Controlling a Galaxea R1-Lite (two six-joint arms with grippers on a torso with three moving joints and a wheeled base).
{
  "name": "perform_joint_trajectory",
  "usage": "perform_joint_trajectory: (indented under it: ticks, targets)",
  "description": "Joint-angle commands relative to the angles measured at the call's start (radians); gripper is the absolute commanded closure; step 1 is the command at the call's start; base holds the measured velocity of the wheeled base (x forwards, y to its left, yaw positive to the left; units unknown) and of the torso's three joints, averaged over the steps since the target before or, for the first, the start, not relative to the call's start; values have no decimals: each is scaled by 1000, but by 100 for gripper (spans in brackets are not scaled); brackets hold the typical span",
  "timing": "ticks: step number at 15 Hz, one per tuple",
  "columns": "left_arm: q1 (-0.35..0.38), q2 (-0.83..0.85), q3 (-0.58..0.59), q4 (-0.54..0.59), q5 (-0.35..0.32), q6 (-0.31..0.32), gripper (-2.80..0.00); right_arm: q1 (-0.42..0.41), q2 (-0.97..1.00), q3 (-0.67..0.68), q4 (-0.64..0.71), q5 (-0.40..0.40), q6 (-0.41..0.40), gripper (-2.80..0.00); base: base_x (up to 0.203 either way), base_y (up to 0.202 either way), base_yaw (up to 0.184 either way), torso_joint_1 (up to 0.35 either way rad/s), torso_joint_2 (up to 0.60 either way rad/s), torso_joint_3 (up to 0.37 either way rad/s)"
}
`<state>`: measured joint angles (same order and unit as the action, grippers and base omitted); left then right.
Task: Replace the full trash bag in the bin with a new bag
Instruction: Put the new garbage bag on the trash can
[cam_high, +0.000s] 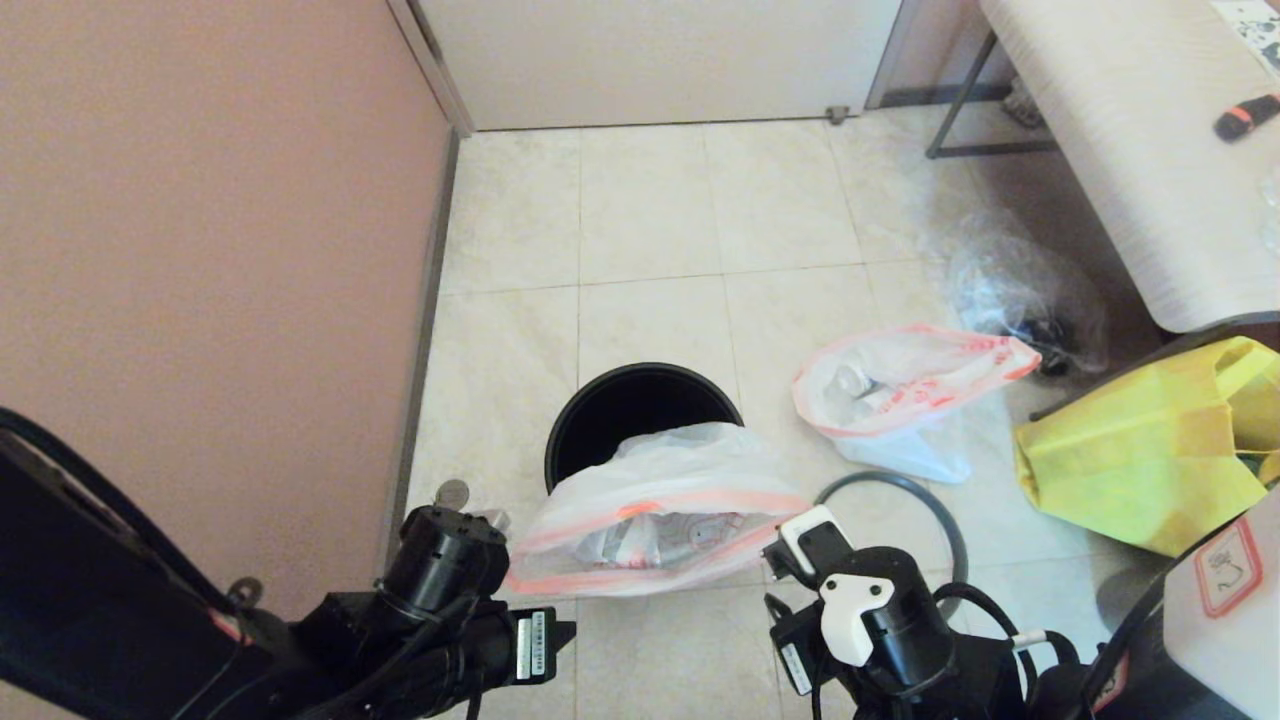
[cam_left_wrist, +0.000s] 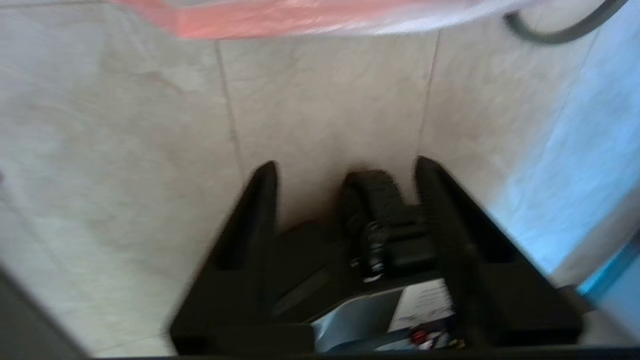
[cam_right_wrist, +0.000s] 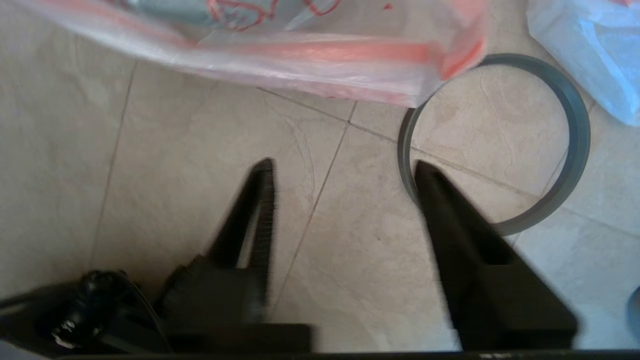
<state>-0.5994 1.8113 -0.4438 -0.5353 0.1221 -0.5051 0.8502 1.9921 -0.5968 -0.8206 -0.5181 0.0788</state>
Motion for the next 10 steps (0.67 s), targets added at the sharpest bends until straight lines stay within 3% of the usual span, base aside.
perform_joint_trajectory:
  ticks: [1, 5, 6, 7, 10]
  targets:
    - [-20, 46, -31, -4, 11, -35, 0, -5, -13, 0, -6, -4, 13, 0, 0, 0, 0, 0, 0, 0]
    - [-77, 181, -144, 0, 104, -214, 0, -45, -46, -8, -19, -6, 19, 0, 0, 0, 0, 0, 0, 0]
    - [-75, 173, -149, -1, 114, -217, 0, -61, -51, -8, -22, -4, 21, 0, 0, 0, 0, 0, 0, 0]
    - [-76, 175, -156, -6, 116, -217, -280, -68, -50, -8, -23, -2, 22, 0, 0, 0, 0, 0, 0, 0]
    - [-74, 179, -200, -16, 127, -217, -280, -69, -49, -11, -26, -2, 22, 0, 0, 0, 0, 0, 0, 0]
